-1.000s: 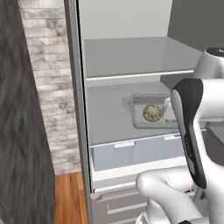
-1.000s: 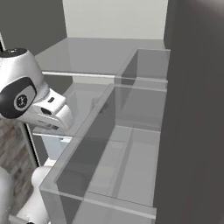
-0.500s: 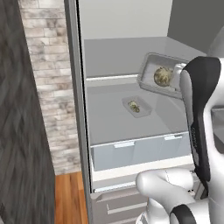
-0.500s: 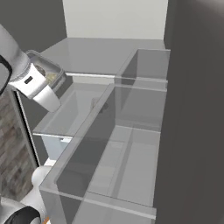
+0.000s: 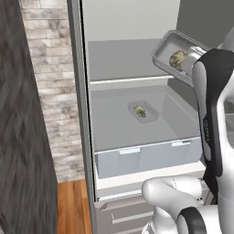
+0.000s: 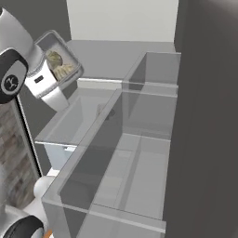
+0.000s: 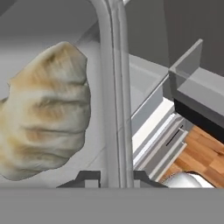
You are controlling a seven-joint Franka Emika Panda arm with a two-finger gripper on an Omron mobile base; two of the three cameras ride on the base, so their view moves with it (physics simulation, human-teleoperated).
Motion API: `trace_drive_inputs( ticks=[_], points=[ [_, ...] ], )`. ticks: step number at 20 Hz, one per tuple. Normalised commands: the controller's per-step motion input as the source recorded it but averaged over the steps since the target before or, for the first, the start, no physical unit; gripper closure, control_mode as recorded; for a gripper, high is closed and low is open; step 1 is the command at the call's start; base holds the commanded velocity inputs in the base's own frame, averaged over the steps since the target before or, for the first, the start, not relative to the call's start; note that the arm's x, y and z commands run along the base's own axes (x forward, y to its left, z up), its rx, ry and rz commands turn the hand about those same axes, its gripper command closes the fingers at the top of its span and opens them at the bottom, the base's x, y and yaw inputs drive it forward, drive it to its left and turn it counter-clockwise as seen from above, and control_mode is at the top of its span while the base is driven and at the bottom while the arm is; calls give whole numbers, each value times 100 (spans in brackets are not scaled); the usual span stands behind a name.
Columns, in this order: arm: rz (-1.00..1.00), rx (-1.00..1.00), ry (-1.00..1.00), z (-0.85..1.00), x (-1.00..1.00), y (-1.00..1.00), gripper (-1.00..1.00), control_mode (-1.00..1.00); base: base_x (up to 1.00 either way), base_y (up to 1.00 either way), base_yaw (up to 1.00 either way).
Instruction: Place two dumplings into each of the tupperware containers and then place the containers in the fridge.
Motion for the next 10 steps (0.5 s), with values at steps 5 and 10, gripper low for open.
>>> trace_drive_inputs(
  ticks=[5, 10],
  points=[
    [0, 10, 1, 0, 96, 0, 100, -100, 0, 0, 0],
    [0, 9, 1, -3, 88, -12, 100, -100, 0, 0, 0]
  ],
)
